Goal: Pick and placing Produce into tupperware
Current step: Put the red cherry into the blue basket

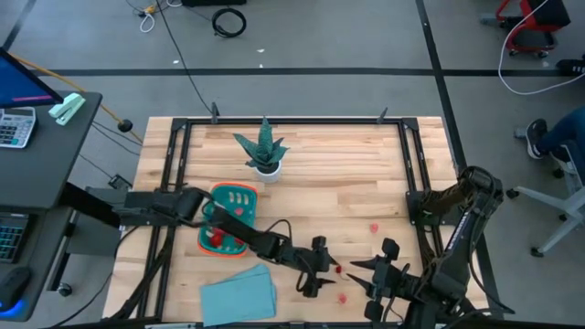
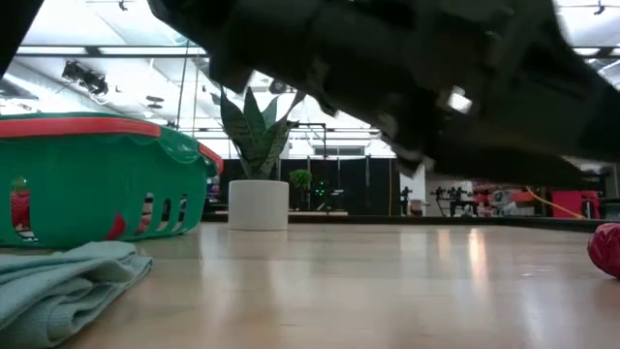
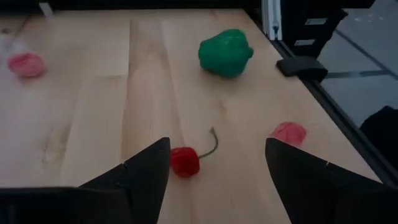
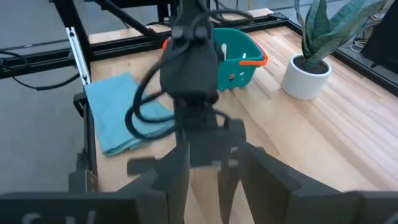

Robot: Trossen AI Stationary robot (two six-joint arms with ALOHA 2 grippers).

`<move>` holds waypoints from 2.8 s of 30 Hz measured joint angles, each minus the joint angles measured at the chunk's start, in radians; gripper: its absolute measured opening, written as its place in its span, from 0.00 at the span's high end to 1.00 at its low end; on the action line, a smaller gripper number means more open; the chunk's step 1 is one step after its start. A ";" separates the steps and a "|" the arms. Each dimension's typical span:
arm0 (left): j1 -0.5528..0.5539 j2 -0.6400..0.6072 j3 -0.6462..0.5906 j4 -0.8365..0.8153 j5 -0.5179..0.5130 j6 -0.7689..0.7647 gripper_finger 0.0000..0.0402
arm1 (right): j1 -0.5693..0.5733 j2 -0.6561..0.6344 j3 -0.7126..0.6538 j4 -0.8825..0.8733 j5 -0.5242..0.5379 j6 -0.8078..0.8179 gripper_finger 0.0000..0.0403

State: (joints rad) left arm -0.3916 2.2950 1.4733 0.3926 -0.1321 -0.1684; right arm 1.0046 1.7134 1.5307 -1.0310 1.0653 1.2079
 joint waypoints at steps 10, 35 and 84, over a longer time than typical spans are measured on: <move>0.011 0.077 0.057 -0.017 -0.002 0.000 0.33 | -0.003 0.000 0.000 0.000 0.000 -0.004 0.64; 0.039 0.076 0.057 -0.083 -0.005 -0.063 0.33 | -0.003 0.001 0.000 0.000 0.000 -0.033 0.64; 0.033 0.049 0.112 -0.093 -0.017 -0.161 0.98 | -0.046 0.002 0.001 -0.001 -0.009 -0.057 0.64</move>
State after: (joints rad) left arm -0.3589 2.3436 1.5850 0.3000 -0.1490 -0.3297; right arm 0.9585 1.7149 1.5314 -1.0316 1.0558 1.1509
